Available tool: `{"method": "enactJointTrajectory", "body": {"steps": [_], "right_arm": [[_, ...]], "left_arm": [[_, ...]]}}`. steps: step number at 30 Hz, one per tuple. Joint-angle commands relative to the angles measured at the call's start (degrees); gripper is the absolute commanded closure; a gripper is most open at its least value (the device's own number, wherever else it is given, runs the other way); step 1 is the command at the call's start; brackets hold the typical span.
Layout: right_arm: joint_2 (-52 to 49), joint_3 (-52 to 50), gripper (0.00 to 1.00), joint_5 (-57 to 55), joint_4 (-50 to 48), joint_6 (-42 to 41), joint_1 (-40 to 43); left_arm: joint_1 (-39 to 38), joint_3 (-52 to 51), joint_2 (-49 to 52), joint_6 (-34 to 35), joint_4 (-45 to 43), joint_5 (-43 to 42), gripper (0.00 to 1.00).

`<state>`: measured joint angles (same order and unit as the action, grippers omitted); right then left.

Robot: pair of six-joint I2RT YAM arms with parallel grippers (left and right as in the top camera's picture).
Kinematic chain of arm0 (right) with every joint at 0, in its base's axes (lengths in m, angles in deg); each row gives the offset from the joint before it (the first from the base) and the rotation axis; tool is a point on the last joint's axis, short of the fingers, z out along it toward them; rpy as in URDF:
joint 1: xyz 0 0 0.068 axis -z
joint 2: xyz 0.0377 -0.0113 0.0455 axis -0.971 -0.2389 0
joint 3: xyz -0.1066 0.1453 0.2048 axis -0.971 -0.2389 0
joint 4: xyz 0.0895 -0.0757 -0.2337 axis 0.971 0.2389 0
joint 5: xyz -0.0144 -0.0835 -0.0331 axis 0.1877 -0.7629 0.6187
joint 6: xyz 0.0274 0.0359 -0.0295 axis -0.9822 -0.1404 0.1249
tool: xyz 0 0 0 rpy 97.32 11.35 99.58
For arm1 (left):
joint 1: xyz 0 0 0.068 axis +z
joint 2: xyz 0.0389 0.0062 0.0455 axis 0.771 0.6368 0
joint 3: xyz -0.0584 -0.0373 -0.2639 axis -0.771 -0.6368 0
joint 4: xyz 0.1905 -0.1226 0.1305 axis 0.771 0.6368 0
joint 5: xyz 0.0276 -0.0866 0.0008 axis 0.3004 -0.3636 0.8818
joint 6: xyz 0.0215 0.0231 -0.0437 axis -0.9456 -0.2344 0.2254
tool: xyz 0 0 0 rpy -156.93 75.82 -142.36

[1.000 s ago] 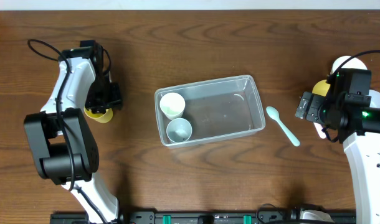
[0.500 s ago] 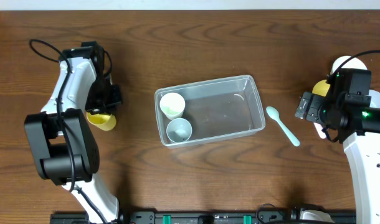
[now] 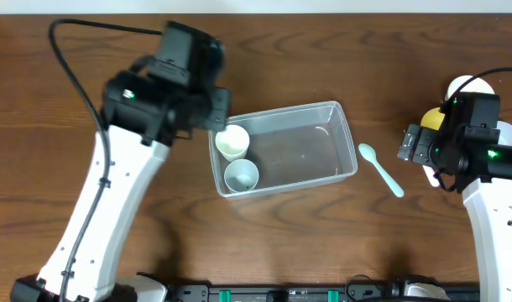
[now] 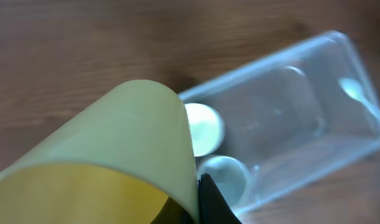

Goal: Pack container
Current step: 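Carry the yellow cup into the box's left corner and release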

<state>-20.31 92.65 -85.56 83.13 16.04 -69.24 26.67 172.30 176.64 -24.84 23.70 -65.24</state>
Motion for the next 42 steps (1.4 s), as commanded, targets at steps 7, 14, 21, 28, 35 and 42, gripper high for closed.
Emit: {"method": "enactJointTrajectory", "body": {"steps": [7,14,21,28,35,42], "right_arm": [[0.3,0.4,0.01,-0.2,0.1,-0.2,0.6],[0.3,0.4,0.01,-0.2,0.1,-0.2,0.6],[0.3,0.4,0.01,-0.2,0.1,-0.2,0.6],[0.3,0.4,0.01,-0.2,0.1,-0.2,0.6],[0.3,0.4,0.01,-0.2,0.1,-0.2,0.6],[0.3,0.4,0.01,-0.2,0.1,-0.2,0.6]], "left_arm": [[-4.9,-1.2,13.2,-0.3,0.4,1.9,0.94],[-4.9,-1.3,21.0,-0.3,1.4,1.9,0.94],[-4.9,-1.4,23.0,-0.3,1.4,1.9,0.77],[-4.9,-1.4,23.0,-0.3,1.4,1.9,0.72],[-4.9,-1.4,21.5,-0.3,2.1,5.1,0.89],[-4.9,-0.1,10.6,3.1,5.1,6.8,0.91]]}}
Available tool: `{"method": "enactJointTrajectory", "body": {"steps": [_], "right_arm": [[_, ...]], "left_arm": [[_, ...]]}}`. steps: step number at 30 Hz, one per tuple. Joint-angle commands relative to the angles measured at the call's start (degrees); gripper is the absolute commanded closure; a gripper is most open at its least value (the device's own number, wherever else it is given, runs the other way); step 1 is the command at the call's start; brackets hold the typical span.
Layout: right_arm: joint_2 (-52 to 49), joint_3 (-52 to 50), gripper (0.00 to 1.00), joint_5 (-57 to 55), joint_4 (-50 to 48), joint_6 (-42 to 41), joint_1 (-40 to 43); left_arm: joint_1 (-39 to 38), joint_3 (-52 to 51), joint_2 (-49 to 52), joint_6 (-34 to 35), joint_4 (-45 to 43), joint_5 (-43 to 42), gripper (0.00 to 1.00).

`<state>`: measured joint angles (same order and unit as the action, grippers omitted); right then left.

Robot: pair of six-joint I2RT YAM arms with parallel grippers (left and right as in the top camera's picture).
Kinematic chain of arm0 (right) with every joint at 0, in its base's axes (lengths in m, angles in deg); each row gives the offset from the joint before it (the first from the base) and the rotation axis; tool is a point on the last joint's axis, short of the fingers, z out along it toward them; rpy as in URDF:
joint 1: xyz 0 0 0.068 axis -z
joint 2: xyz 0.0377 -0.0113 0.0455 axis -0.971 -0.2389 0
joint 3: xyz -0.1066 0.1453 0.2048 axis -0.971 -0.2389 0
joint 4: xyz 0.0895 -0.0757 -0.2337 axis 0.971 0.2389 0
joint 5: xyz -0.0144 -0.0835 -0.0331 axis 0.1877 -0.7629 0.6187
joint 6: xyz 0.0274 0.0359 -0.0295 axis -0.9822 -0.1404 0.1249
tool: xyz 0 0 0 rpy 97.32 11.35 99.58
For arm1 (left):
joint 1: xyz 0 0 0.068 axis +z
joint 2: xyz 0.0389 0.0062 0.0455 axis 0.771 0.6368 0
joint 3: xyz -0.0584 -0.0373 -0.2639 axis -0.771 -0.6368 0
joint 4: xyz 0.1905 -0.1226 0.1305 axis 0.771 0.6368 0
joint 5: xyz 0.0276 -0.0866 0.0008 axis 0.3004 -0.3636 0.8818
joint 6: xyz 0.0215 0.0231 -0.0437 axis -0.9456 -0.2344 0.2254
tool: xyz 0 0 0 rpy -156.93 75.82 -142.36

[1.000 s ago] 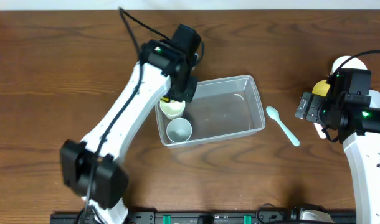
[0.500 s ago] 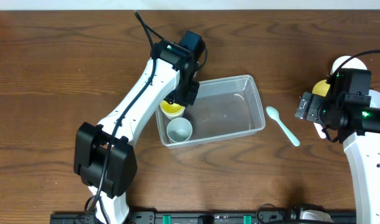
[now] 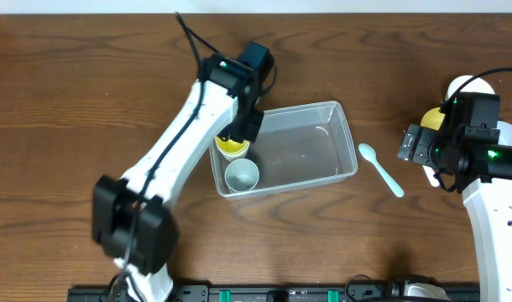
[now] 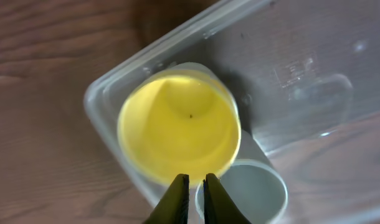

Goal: Pack container
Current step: 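Carry the yellow cup into the box's left corner and release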

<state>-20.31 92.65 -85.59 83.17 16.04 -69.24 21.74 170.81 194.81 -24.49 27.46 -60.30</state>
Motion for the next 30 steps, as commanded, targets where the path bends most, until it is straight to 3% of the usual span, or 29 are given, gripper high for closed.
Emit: {"method": "enactJointTrajectory", "body": {"steps": [1,7,12,20,30], "right_arm": [[0.3,0.4,0.01,-0.2,0.1,-0.2,0.6],[0.3,0.4,0.01,-0.2,0.1,-0.2,0.6],[0.3,0.4,0.01,-0.2,0.1,-0.2,0.6],[0.3,0.4,0.01,-0.2,0.1,-0.2,0.6],[0.3,0.4,0.01,-0.2,0.3,-0.2,0.6]], "left_arm": [[0.0,1.4,-9.3,4.6,2.2,1.8,0.93],[-0.9,0.4,-15.6,6.7,11.5,-6.6,0.94],[-5.8,-5.0,-15.8,6.7,17.1,-7.6,0.94],[-15.5,-18.1,-15.8,7.0,11.5,-8.2,0.94],[-16.7,-29.8,-15.8,4.2,-0.7,-8.2,0.94]]}}
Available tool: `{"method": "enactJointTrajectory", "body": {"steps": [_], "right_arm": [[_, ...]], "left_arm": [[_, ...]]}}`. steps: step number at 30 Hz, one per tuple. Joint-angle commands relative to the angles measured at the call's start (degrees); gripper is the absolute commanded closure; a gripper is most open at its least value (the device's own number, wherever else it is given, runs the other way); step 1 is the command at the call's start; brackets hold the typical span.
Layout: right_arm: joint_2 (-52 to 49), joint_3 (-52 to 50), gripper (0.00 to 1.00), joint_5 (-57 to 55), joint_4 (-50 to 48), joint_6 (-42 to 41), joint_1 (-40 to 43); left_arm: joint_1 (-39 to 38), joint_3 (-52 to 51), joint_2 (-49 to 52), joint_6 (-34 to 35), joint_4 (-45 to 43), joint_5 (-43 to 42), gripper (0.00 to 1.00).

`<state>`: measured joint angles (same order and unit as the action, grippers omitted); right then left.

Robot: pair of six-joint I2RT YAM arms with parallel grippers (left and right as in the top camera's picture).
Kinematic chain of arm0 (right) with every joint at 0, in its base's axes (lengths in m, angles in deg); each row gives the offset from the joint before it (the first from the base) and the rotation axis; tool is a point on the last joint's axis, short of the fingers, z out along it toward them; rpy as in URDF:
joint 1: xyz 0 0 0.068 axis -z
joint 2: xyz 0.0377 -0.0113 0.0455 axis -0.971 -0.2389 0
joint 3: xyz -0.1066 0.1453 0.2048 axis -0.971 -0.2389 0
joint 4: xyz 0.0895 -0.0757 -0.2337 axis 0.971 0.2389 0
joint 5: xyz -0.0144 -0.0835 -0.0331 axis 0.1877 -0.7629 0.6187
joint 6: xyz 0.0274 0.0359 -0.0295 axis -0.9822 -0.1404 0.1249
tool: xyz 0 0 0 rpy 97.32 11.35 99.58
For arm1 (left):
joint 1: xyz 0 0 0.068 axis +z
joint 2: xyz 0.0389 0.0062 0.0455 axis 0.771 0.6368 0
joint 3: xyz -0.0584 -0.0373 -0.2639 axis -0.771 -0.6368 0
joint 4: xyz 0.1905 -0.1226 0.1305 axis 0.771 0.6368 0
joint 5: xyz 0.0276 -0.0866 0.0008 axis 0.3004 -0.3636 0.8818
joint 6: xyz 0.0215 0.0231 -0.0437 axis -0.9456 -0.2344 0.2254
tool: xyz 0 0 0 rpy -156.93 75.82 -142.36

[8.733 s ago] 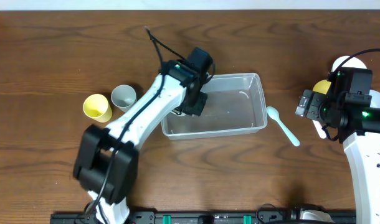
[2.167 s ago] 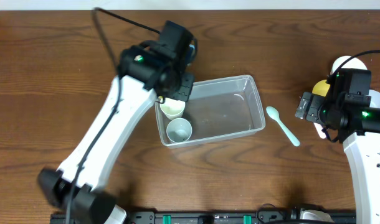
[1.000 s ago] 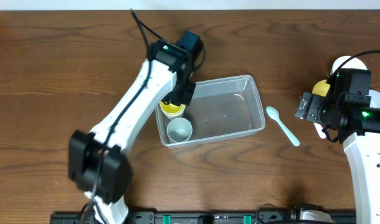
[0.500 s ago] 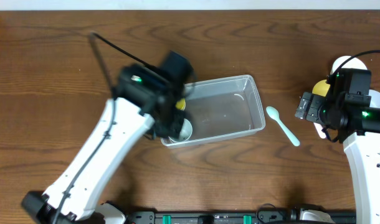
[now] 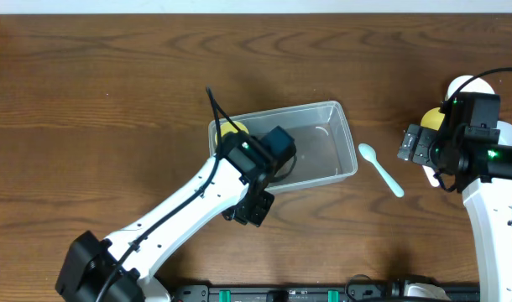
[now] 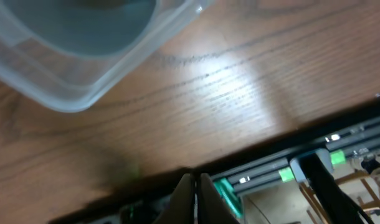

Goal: Pack container
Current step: 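Carry the yellow cup into the box's left corner and release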

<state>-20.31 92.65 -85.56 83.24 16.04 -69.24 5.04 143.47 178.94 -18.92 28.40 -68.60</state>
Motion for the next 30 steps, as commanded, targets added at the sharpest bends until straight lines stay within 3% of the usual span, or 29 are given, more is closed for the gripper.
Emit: {"method": "enactJointTrajectory", "body": {"steps": [1,5,17,30], "right_arm": [[0.3,0.4,0.01,-0.2,0.2,-0.2,0.6],[0.3,0.4,0.01,-0.2,0.3,-0.2,0.6],[0.3,0.4,0.01,-0.2,0.2,-0.2,0.6],[0.3,0.4,0.01,-0.2,0.2,-0.2,0.6]], "left_arm": [[0.0,-3.6,0.1,-1.8,-3.3,0.1,0.94],[0.1,-7.3,0.1,-3.6,-8.7,1.3,0.94],[3.4,-8.5,0.1,-3.5,-15.4,15.6,0.94],[9.9,-8.5,0.1,-3.7,-19.6,15.8,0.93]]}}
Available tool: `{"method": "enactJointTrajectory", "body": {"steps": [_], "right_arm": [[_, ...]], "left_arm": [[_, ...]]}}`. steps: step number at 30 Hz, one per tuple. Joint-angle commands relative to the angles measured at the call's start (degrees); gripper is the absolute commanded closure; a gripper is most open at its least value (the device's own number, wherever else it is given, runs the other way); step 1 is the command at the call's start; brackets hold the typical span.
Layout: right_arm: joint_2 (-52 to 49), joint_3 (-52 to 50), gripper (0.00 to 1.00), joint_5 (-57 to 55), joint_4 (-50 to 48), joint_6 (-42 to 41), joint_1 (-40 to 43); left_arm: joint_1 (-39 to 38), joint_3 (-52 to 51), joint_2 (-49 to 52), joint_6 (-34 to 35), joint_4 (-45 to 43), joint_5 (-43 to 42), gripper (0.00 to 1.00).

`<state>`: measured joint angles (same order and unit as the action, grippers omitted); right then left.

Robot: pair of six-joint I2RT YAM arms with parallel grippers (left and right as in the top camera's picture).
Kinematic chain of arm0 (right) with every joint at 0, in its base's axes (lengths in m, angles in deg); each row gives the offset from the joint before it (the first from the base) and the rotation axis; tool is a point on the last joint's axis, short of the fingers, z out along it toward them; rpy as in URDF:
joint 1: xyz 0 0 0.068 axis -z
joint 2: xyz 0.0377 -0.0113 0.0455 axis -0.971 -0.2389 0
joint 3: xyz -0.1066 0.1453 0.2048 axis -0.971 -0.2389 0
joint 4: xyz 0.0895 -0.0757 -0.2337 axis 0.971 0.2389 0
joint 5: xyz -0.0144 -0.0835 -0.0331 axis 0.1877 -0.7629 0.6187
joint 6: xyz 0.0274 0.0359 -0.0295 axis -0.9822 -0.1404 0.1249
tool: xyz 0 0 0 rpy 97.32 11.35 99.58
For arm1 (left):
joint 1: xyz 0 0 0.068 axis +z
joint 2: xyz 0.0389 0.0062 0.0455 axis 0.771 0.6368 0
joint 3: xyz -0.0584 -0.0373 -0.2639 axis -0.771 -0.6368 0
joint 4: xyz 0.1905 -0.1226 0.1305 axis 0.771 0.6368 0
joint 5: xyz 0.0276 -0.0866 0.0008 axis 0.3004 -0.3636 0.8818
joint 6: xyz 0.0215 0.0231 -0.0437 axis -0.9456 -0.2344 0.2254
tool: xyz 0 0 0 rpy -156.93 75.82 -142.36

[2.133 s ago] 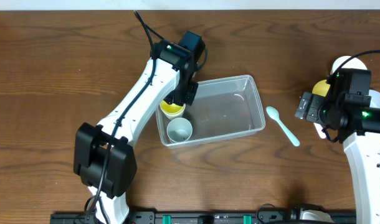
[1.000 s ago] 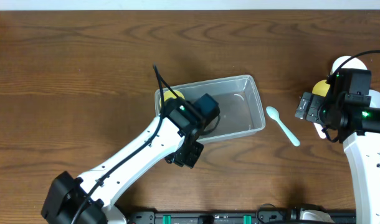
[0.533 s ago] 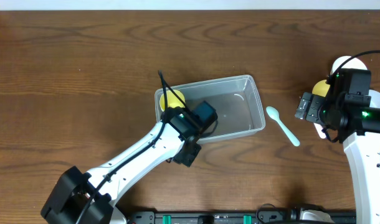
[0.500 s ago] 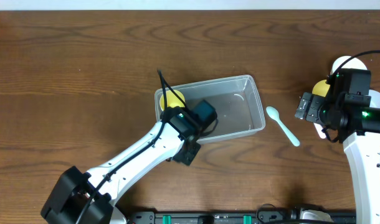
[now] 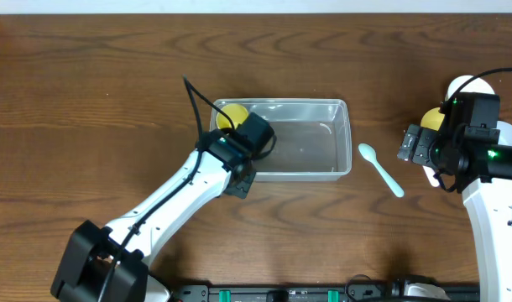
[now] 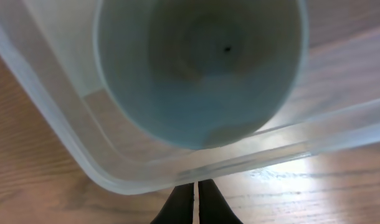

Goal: Pack container

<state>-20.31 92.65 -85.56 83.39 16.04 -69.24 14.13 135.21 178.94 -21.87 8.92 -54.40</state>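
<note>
The clear plastic container [image 5: 341, 104] lies square to the table edges at mid-table. A yellow cup [image 5: 232, 112] stands in its back left corner. A light blue cup [image 6: 199, 62] stands in the front left corner; in the overhead view my left arm covers it. My left gripper [image 6: 196, 191] is shut and empty, its tips at the outside of the container's front left wall [image 6: 53, 124]; overhead shows the left gripper [image 5: 241, 183] at that corner. My right gripper [image 5: 411, 144] hovers at the right, its jaws not readable.
A pale green spoon [image 5: 380, 168] lies on the wood between the container and my right arm. A yellow object [image 5: 432, 117] and a white one [image 5: 462, 84] sit beside the right arm near the table's right edge.
The container lay skewed; it now lies straight and a little farther back. My left gripper, then shut in front of it over bare wood, is now against its front left corner.
My left gripper first held the yellow cup above the table left of the container, where a white and a blue cup stood. Then the yellow cup sat nested in the white one. Later the gripper was shut before the container, which has now been squared up.
</note>
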Motion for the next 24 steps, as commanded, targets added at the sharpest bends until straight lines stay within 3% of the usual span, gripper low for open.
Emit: {"method": "enactJointTrajectory", "body": {"steps": [1,8,14,17,24], "right_arm": [[0.3,0.4,0.01,-0.2,0.1,-0.2,0.6],[0.3,0.4,0.01,-0.2,0.1,-0.2,0.6],[0.3,0.4,0.01,3.5,1.9,-0.2,0.6],[0.3,0.4,0.01,4.1,3.3,-0.2,0.6],[-1.6,8.2,0.08,4.0,6.7,3.4,0.7]], "left_arm": [[0.9,-0.2,0.1,-0.8,0.0,1.6,0.93],[0.5,2.6,-0.8,-0.7,5.9,0.9,0.93],[0.9,7.2,-9.4,-0.2,8.4,1.0,0.92],[4.3,7.9,-15.4,2.0,8.0,1.2,0.70],[21.0,7.9,-25.2,2.8,7.3,-0.4,0.51]]}}
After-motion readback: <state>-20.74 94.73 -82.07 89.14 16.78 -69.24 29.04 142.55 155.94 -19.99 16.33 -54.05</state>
